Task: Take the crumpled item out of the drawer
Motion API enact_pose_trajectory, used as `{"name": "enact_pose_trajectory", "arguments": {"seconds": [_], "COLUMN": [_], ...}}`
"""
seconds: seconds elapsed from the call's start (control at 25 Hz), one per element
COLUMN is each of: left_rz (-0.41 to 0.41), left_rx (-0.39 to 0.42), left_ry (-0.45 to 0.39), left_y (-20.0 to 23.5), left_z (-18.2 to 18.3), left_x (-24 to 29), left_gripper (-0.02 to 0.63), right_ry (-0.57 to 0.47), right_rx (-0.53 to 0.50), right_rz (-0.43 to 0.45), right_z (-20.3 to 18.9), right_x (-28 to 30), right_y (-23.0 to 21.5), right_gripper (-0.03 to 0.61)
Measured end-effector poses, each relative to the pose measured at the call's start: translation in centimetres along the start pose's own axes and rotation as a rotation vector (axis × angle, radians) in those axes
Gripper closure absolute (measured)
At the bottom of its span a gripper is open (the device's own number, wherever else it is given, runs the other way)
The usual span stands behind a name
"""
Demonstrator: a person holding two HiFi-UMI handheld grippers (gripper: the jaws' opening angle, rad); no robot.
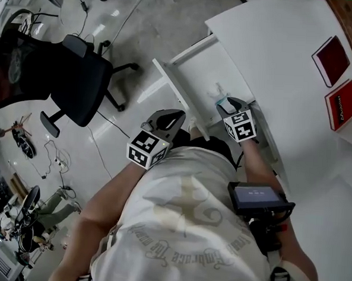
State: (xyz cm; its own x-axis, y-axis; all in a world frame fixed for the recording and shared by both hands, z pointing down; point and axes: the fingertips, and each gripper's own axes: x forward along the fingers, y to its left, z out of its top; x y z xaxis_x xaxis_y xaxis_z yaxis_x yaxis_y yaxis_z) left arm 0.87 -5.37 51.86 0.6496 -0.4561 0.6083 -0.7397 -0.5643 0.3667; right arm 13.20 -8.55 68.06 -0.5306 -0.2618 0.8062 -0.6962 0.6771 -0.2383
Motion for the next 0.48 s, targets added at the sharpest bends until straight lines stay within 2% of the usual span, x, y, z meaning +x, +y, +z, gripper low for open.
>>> {"name": "enact_pose_trajectory", "arguments": {"seconds": [0.48], "left_rz": [0.024], "left_rx": [-0.067], "left_ry": [-0.018], "left_y": [1.8], "left_z": [0.1], "left_x": [1.2], "left_gripper": [0.586], "right_ry": [0.129], "right_rx": [-0.09], "right_rz": [0.046], "right_z": [-0.9], "right_x": [4.1], "right_y": [-0.7], "right_gripper": [0.36]}}
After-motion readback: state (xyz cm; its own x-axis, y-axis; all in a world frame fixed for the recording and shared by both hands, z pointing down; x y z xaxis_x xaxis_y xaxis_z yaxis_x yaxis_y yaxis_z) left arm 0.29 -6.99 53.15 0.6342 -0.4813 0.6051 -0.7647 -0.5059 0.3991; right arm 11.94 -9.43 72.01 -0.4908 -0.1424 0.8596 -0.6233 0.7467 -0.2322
